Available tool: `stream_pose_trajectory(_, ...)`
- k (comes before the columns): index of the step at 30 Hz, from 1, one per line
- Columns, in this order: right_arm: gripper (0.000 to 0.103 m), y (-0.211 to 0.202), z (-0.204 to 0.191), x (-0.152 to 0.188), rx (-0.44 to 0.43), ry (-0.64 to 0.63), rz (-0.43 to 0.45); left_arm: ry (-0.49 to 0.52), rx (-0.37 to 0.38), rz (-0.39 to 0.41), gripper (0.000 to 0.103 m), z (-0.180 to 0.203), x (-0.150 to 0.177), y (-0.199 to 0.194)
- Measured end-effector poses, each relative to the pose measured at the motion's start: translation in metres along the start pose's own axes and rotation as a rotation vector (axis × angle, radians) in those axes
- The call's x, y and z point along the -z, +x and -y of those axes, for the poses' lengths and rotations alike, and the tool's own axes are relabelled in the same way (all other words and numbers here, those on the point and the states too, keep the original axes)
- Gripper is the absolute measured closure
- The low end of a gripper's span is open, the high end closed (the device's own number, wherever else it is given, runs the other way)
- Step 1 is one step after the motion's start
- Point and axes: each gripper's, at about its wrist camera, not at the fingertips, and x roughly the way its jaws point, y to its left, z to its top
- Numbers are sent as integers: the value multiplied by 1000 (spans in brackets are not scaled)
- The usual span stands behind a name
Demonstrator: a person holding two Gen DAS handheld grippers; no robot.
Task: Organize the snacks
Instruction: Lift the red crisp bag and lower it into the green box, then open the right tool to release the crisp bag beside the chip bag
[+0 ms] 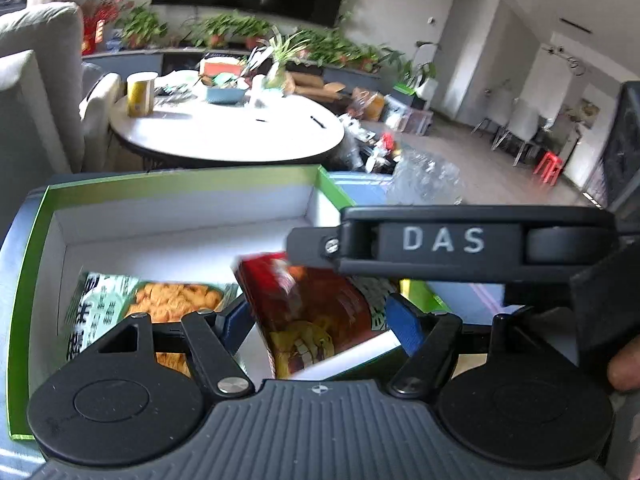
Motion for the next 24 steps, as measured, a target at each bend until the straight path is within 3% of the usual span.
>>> stream_pose_trajectory(5,24,-3,5,8,42,9,39,2,-28,9,34,-1,3,-9)
stream_pose_trajectory(8,24,-8,7,12,21,16,42,13,-43,33,29,1,3,-19)
stream_pose_trajectory(18,24,-40,0,14,-1,-6,108,35,-60,68,28,11,13,-39)
stream_pose_trajectory(24,24,-61,6,19,-32,-11,124,-1,-75,106,28,9,18,-60)
